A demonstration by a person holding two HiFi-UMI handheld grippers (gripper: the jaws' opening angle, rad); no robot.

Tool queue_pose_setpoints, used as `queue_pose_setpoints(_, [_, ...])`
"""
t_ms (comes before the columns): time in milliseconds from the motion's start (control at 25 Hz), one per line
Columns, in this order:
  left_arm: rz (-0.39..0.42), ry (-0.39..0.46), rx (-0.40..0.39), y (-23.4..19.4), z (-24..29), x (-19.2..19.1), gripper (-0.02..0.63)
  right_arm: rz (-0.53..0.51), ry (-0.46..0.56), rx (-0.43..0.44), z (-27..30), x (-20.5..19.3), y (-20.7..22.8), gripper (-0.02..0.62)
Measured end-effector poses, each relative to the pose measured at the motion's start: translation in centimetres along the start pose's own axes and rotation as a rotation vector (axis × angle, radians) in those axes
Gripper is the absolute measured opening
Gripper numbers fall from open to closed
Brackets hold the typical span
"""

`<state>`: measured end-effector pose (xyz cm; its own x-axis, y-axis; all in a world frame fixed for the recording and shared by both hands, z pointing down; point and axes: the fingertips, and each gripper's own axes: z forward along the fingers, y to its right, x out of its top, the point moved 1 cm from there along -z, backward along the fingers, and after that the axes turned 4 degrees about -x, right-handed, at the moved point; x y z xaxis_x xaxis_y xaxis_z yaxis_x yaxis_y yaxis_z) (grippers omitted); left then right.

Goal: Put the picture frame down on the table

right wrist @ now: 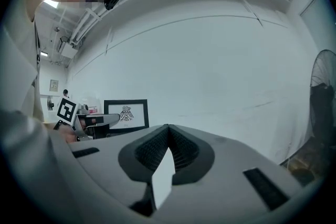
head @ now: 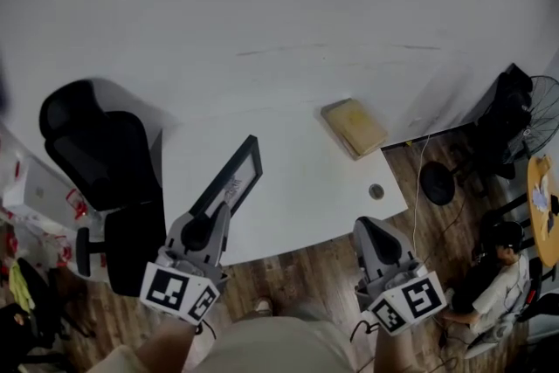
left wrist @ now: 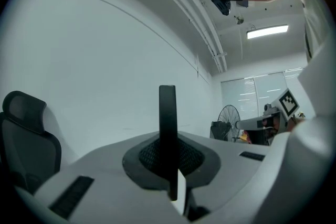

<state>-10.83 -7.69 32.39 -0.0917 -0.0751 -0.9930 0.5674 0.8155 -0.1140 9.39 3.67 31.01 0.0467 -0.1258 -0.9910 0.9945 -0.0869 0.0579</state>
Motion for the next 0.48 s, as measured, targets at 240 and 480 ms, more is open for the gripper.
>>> queue_pose_setpoints(240, [0.009,-0.036,0.023,-0.8,2.4,-1.1,0.028,0.018,-0.018,0.020,2.0,-0.9,2.5,0.023])
queue_pose_setpoints(480, [0.013,-0.049,0.094,-1.4,5.9,-1.5,0.028,0.032,-0.029,0.087,5.6,-1.0,6.8,0.023])
